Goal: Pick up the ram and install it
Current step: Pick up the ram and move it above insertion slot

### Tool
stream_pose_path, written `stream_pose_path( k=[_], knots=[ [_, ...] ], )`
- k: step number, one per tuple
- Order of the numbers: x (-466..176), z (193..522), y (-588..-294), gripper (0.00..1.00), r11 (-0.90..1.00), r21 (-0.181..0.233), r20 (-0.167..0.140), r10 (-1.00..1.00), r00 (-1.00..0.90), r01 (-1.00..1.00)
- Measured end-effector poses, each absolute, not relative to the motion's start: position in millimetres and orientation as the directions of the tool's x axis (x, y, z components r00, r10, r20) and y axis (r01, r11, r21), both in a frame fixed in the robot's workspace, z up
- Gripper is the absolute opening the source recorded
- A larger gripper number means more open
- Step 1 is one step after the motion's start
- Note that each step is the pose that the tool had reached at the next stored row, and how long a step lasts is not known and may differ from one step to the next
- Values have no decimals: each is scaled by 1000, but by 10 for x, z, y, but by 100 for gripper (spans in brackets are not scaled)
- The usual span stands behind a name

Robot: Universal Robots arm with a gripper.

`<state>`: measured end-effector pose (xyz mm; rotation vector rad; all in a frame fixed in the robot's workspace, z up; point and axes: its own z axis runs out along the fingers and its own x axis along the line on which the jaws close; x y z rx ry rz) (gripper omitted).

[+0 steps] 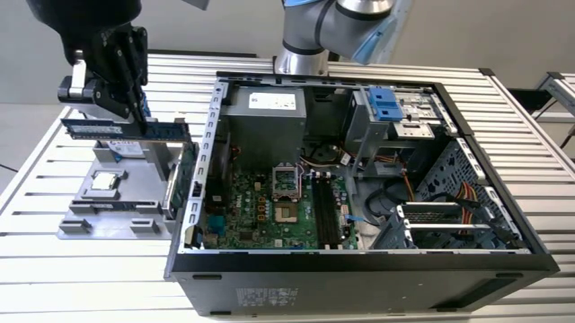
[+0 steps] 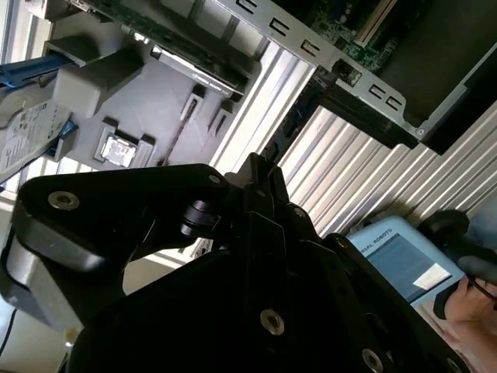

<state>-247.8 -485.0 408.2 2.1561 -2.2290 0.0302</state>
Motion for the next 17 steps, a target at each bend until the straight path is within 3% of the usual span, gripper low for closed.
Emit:
stream_pose_path(
  k=[17],
  knots=[
    [-2174,4082,-4850,0,34,14,43,-999,-33,-999]
  ],
)
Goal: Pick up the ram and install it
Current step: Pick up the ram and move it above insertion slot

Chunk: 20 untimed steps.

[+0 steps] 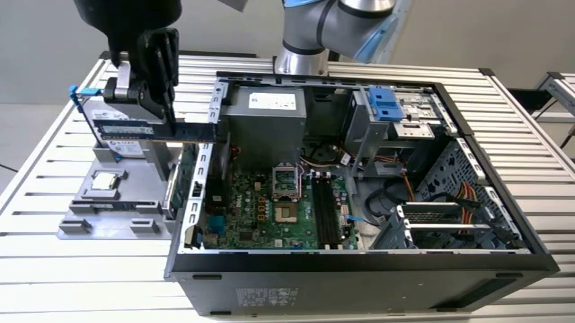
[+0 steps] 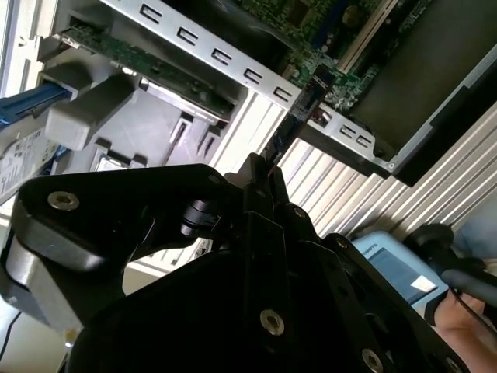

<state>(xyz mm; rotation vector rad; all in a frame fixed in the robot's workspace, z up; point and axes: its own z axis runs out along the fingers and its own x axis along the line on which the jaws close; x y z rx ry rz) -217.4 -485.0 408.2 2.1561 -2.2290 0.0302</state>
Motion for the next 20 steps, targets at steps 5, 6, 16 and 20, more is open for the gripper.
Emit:
stream_pose_path(
  k=[5,6,16,20],
  knots=[
    [-2117,4082,-4850,0,34,14,42,-999,-33,-999],
    [-2108,4081,-4850,0,34,14,42,-999,-33,-999],
    [-2047,4082,-4849,0,34,14,42,-999,-33,-999],
    [-1999,4081,-4850,0,34,14,42,-999,-33,-999]
  ],
)
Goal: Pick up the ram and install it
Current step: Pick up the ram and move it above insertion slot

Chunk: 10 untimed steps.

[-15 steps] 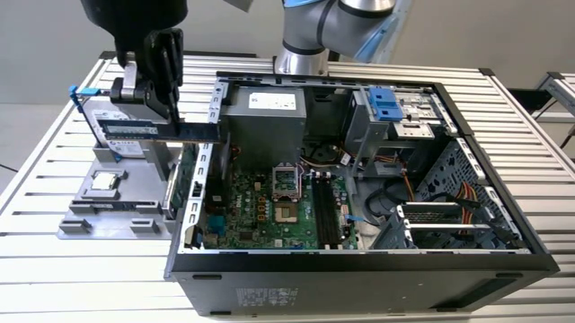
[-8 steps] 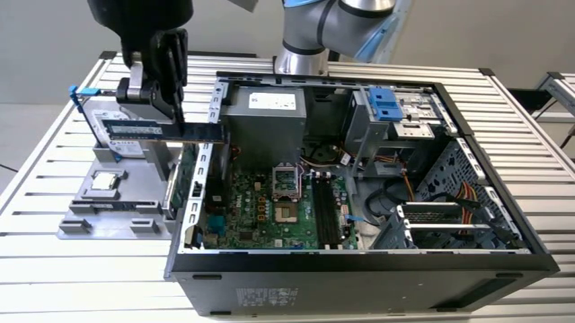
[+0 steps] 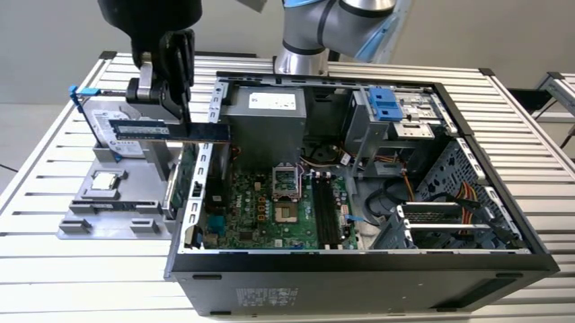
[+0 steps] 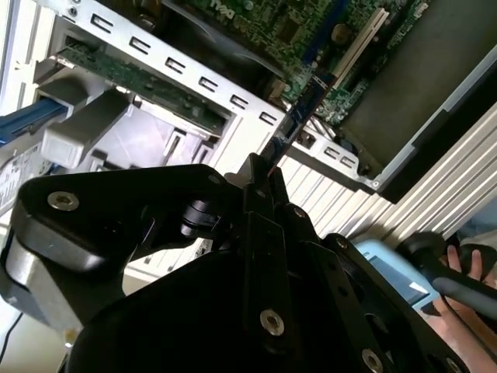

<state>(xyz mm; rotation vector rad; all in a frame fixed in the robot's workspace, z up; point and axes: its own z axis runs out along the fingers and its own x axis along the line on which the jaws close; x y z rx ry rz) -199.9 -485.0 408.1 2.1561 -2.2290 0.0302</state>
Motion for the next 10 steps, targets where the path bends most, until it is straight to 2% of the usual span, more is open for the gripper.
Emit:
stream_pose_path(
  k=[10],
  knots=[
    [-1897,4082,-4850,0,34,14,43,-999,-33,-999]
  ],
)
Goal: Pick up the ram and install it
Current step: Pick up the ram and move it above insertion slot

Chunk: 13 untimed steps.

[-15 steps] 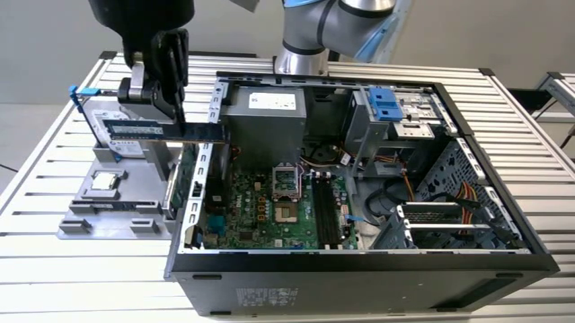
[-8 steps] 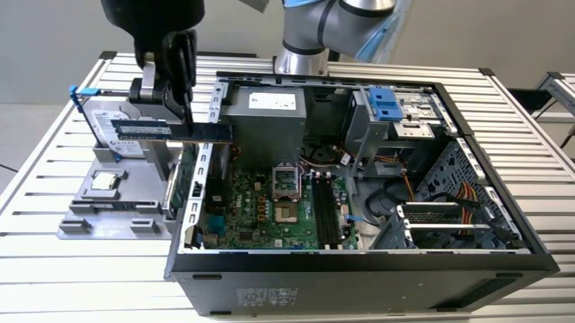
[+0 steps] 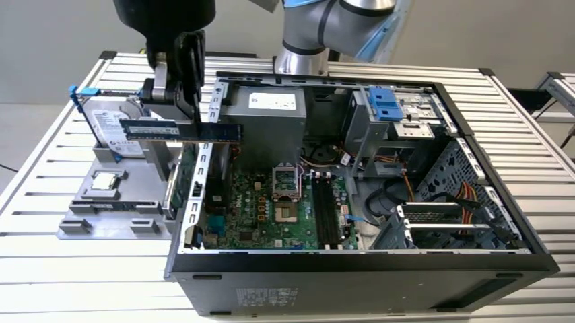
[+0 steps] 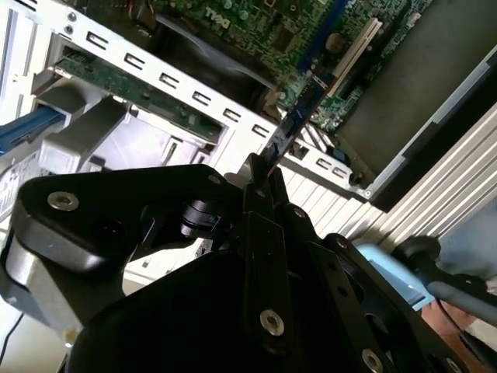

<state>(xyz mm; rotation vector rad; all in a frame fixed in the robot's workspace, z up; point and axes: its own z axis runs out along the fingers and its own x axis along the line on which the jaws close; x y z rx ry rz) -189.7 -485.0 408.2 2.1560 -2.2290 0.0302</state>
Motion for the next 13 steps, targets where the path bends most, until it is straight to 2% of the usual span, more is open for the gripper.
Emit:
stream_pose_path(
  k=[13],
  knots=[
    [-1619,4082,-4850,0,34,14,43,-999,-33,-999]
  ],
)
